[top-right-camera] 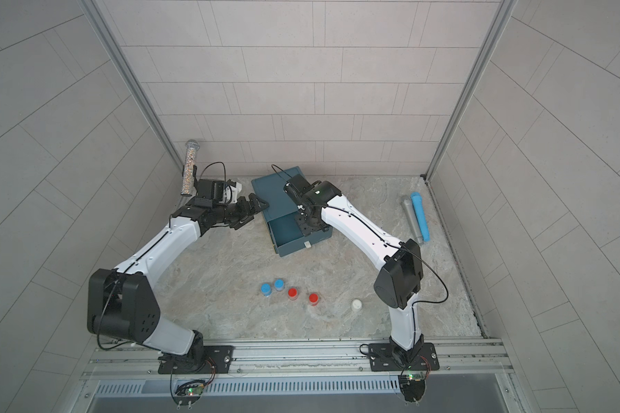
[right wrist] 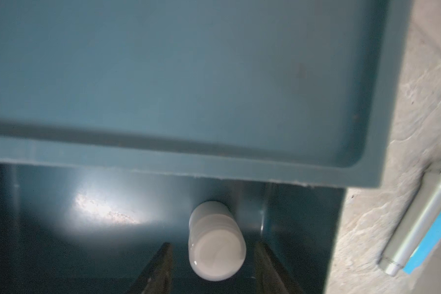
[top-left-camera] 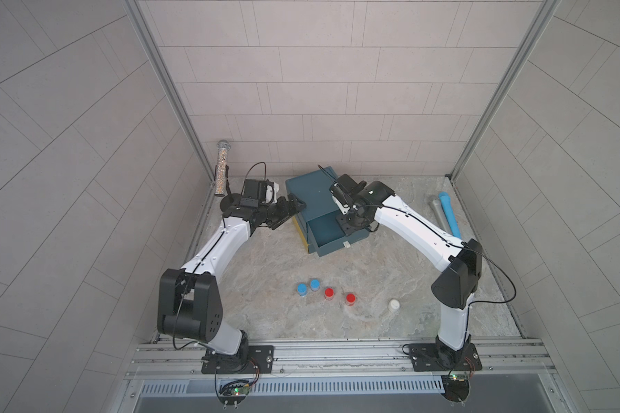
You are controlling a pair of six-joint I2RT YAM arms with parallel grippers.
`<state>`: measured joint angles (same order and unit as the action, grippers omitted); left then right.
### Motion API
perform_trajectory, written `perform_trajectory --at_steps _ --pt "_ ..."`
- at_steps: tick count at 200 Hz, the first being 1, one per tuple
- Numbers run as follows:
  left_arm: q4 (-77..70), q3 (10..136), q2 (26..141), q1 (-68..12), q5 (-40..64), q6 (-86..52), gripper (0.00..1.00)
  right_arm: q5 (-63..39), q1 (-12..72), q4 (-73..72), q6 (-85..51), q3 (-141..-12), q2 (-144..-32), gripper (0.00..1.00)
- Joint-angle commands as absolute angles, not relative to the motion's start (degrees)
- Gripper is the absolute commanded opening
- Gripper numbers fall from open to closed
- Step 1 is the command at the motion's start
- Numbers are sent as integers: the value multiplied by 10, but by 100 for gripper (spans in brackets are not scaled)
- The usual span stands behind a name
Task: Put the paint cans in the drawer according to color
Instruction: Place the paint can in the drawer, then pick up the paint can at the center of the board.
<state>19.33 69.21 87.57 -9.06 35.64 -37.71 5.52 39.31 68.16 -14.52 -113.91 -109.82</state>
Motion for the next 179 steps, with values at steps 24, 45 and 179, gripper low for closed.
perform_trajectory --at_steps 24,45,179 --pt "228 697 881 -88 345 -371 96 84 386 724 -149 -1199 -1040 66" --pt "229 697 881 -87 344 -369 96 107 382 756 -153 -1234 -1014 67" --pt "227 698 881 -78 352 -374 96 13 342 557 -339 -556 -645 73"
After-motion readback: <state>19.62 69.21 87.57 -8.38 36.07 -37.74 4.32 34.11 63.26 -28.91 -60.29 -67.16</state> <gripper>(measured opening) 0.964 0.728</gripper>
